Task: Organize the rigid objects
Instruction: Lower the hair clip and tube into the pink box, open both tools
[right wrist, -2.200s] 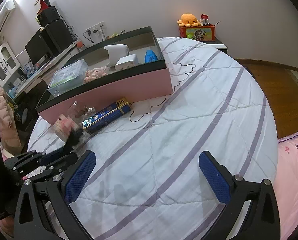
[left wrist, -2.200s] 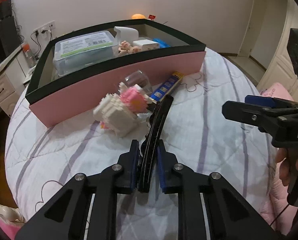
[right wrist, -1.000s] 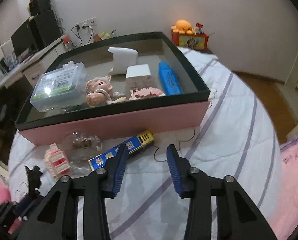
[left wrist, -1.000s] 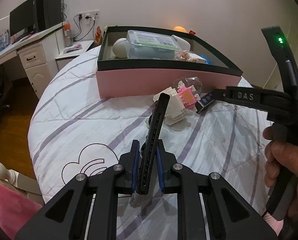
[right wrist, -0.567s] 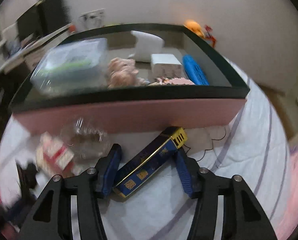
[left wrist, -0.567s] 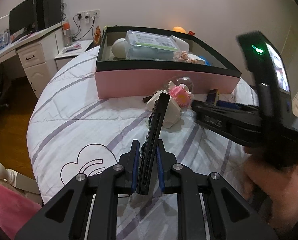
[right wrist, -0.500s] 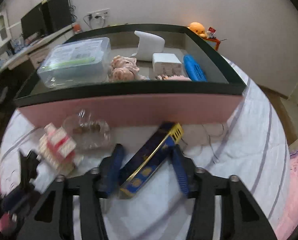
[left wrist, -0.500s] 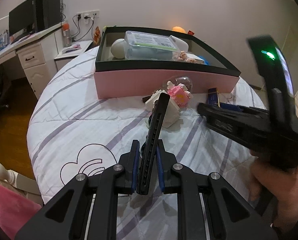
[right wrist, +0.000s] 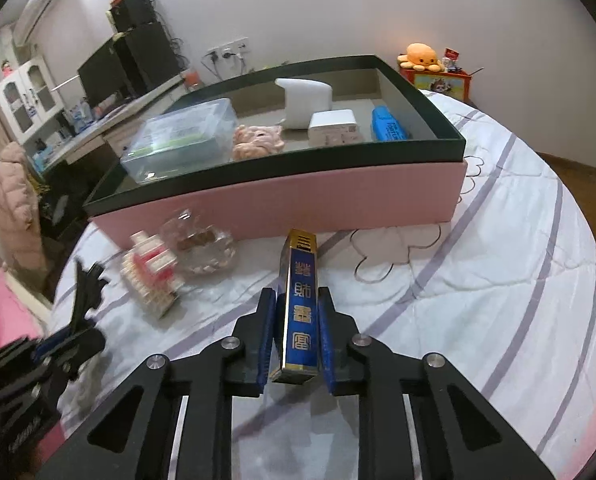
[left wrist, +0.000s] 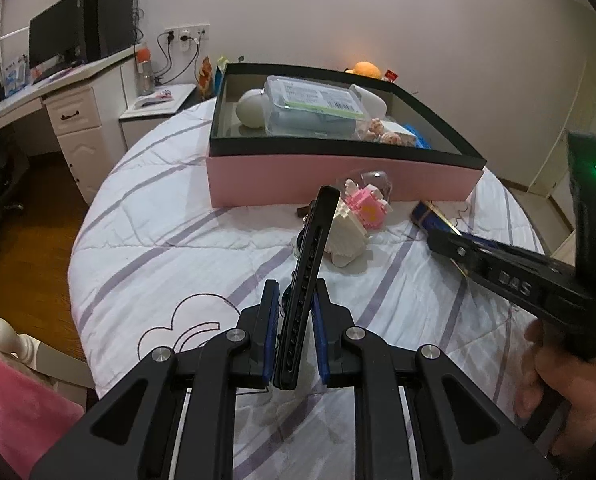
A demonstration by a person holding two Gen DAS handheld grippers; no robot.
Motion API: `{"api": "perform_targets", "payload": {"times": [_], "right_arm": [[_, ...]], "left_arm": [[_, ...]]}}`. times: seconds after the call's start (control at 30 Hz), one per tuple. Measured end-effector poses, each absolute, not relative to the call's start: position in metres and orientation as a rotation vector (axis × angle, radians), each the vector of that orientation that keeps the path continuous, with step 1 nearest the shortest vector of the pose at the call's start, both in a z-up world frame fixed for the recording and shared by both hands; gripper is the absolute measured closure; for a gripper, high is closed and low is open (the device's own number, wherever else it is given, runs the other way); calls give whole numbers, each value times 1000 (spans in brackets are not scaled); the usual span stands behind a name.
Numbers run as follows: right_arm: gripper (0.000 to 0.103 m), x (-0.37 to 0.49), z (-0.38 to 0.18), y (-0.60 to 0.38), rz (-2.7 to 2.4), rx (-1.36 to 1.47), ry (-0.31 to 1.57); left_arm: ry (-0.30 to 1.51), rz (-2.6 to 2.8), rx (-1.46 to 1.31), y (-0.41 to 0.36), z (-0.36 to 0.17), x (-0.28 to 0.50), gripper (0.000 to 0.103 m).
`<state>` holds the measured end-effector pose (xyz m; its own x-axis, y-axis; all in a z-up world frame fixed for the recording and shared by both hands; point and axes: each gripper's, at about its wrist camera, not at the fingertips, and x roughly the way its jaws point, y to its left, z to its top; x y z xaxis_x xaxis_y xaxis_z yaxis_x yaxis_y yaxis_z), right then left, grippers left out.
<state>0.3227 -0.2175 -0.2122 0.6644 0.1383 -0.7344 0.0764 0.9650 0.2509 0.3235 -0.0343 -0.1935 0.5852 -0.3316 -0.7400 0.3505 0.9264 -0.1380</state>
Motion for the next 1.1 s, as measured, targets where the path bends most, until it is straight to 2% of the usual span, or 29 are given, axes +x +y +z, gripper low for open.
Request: {"api": "perform_targets", "payload": {"times": [0.33,0.63,0.9,1.1], "right_arm": [[86,299,-177,-222,129,336,776],[86,306,-122,-226,164,296,670],[86,352,-88,-232,170,223,622],[86,411,-92,-245,157,198,676]], "left_arm": [[820,-392,13,-31,-172,316,87],[731,-393,9,-33,-123,335,87],[662,-395,5,-52,-81,387,87],[700,-411,2,-82,-81,441,87]]}}
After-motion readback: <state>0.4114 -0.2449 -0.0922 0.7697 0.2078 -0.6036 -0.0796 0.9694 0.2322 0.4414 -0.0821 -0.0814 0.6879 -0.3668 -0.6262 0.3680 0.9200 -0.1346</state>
